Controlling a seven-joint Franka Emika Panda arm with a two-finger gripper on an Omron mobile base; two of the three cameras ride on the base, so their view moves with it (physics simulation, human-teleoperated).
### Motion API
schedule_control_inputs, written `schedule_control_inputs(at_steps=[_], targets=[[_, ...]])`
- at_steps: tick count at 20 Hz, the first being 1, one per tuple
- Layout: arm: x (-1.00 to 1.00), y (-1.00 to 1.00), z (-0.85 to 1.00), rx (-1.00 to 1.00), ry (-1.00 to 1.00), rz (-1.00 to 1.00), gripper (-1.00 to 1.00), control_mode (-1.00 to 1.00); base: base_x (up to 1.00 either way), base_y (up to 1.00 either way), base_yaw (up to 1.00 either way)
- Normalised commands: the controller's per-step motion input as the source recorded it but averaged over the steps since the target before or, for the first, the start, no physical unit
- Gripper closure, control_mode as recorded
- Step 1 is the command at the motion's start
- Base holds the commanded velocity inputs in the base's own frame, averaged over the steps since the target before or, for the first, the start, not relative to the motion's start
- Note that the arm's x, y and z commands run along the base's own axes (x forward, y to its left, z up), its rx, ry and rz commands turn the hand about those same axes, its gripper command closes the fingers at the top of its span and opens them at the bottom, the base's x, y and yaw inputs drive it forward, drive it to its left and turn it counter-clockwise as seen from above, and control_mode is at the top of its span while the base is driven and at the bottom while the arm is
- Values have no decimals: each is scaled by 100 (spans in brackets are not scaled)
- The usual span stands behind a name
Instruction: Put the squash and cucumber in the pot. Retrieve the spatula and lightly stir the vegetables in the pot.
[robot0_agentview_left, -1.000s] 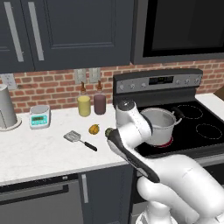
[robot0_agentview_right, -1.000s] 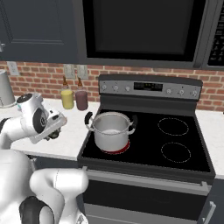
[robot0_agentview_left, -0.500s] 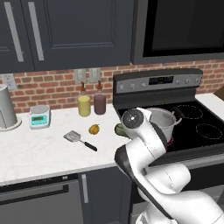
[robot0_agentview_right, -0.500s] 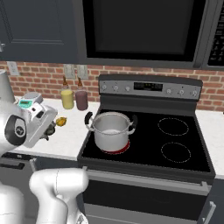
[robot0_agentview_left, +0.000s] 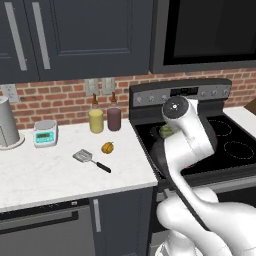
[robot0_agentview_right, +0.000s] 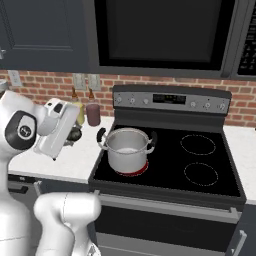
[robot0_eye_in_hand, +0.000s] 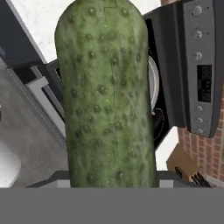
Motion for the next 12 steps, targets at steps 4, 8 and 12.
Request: schedule_control_inputs(at_steps=[4,8,12], targets=[[17,-92,4,-19,20,0,100,-100,0,0,0],[78,-54,-30,-18,28,0,100,-100,0,0,0],[95,-23,-14,-15,31,0,100,-100,0,0,0]])
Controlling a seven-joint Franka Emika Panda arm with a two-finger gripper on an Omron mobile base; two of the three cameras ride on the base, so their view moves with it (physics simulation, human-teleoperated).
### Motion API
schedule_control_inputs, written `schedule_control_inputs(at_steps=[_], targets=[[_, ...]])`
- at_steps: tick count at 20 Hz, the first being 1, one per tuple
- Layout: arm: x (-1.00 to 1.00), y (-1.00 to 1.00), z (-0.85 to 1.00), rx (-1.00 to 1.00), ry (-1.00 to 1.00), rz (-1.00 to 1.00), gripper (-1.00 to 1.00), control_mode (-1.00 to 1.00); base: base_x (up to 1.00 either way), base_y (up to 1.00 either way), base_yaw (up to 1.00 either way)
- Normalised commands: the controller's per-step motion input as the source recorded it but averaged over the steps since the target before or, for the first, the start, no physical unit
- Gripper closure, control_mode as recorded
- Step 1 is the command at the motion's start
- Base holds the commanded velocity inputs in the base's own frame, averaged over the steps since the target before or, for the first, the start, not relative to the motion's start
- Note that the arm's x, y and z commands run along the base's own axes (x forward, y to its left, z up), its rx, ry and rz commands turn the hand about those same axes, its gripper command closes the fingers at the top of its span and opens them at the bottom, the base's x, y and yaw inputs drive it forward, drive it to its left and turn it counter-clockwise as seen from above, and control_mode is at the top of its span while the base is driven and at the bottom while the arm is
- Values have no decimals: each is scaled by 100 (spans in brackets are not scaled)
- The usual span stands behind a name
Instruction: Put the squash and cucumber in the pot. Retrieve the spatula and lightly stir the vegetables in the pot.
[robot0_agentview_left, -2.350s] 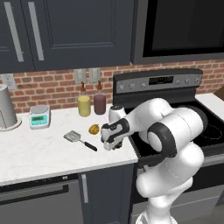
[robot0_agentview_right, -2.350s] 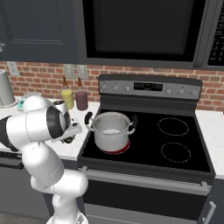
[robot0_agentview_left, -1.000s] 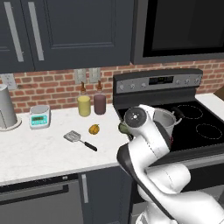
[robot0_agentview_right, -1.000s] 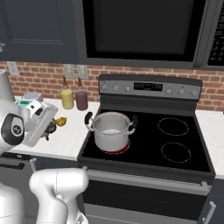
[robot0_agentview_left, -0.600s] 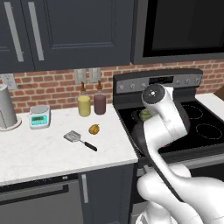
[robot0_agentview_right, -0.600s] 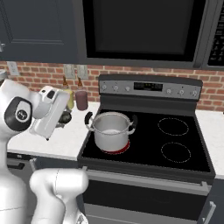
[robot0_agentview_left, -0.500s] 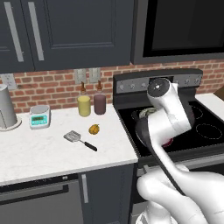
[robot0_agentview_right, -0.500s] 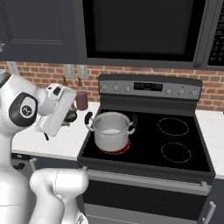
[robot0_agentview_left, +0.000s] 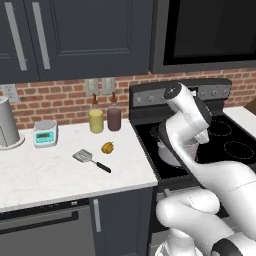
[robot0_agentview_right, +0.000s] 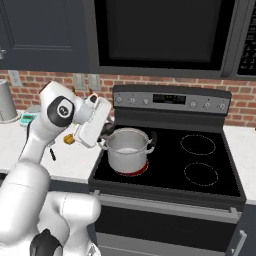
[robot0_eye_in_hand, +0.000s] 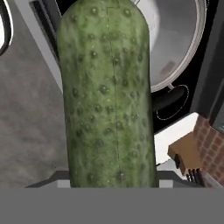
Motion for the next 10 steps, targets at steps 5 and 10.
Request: schedule_control_inputs(at_steps=[5,10], targets=[[75,-11,-17,-6,28,0,100,-100,0,0,0],[32,-51,-54,0,16,0,100,-100,0,0,0]])
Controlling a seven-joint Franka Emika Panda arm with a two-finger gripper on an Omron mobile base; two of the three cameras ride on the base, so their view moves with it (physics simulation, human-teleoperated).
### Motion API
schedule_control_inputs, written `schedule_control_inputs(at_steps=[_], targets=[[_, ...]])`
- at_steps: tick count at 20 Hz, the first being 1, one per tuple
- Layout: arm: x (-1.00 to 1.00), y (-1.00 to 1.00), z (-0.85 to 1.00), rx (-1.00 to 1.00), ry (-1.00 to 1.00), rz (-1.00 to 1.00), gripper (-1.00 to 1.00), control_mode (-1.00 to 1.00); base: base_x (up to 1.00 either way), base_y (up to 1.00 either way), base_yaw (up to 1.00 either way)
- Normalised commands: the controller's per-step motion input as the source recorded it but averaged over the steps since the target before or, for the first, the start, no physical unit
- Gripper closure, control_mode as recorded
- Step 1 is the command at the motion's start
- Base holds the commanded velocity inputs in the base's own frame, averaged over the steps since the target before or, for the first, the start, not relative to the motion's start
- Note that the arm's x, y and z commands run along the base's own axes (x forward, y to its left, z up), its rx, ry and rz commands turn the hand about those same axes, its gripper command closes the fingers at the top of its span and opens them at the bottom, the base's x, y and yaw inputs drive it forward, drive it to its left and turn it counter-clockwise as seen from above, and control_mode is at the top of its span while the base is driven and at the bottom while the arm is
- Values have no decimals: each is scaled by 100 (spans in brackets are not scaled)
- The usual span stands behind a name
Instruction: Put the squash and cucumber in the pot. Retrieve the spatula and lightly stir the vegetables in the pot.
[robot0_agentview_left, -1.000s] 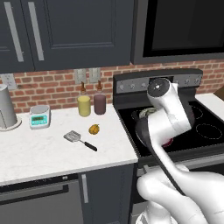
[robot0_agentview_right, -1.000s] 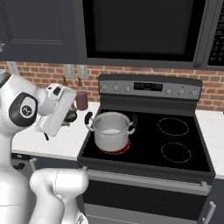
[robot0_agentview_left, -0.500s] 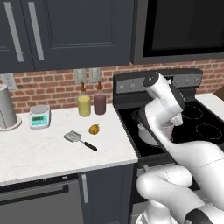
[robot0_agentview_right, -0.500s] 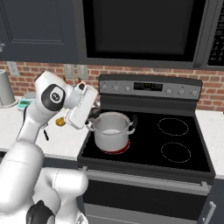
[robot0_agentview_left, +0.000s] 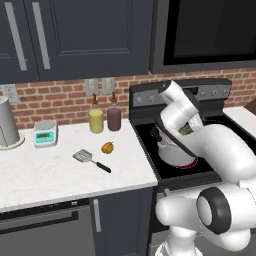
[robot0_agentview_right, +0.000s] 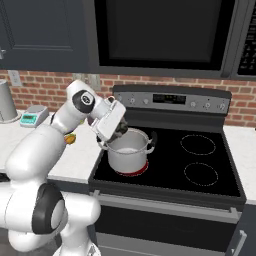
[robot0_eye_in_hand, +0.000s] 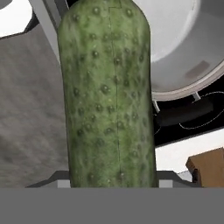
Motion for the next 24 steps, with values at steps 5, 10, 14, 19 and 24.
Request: schedule_control_inputs(at_steps=[5,10,14,19,24], targets=[[50,-46,-43,0,4,0,100,-100,0,0,0],[68,-3,-37,-3,2,0,100,-100,0,0,0],[46,0,-57,-1,9,5,100,-100,0,0,0],[38,0,-34,0,6,4,100,-100,0,0,0],[24,-5,-29,0,1,3,100,-100,0,0,0]])
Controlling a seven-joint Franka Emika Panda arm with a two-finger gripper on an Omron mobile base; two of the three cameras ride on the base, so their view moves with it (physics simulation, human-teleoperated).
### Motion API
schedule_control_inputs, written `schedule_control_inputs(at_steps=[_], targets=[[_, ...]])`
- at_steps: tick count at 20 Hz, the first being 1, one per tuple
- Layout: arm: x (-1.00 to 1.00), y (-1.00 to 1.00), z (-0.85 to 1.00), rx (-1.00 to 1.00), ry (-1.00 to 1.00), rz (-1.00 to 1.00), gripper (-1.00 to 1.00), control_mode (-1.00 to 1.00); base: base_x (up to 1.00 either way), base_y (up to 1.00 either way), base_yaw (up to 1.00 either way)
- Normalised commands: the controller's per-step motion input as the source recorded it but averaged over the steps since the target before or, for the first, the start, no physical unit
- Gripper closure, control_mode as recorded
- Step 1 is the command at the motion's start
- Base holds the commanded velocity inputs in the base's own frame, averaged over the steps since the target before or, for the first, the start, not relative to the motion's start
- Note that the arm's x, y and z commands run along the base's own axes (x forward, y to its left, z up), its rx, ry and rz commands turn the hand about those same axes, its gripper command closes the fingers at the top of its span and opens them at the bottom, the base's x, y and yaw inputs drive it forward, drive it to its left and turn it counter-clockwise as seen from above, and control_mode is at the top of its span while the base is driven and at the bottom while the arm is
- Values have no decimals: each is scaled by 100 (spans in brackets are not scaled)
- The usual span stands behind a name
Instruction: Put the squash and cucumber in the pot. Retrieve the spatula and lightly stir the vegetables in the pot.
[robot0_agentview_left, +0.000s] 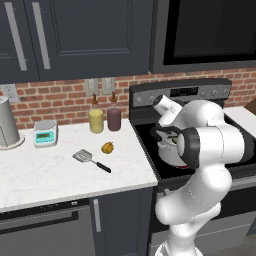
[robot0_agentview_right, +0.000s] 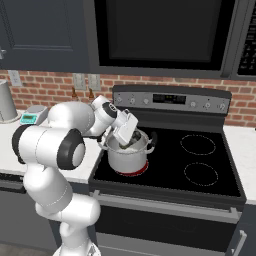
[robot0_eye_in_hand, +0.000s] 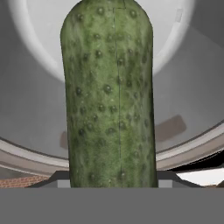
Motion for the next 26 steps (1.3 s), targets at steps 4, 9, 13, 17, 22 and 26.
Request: schedule_control_inputs(at_steps=[4,9,13,17,22,26], targets=[[7,-6,-43,0,0,2,100,-100,0,0,0],[1,-5,-31,0,0,0,100,-100,0,0,0],[19,-2,-8,0,0,0,100,-100,0,0,0],[16,-1,-1,0,0,0,100,-100,0,0,0],[1,-1,0,0,-2,0,-100,-100,0,0,0],[-8,0,0,0,-6,0,-100,-100,0,0,0]])
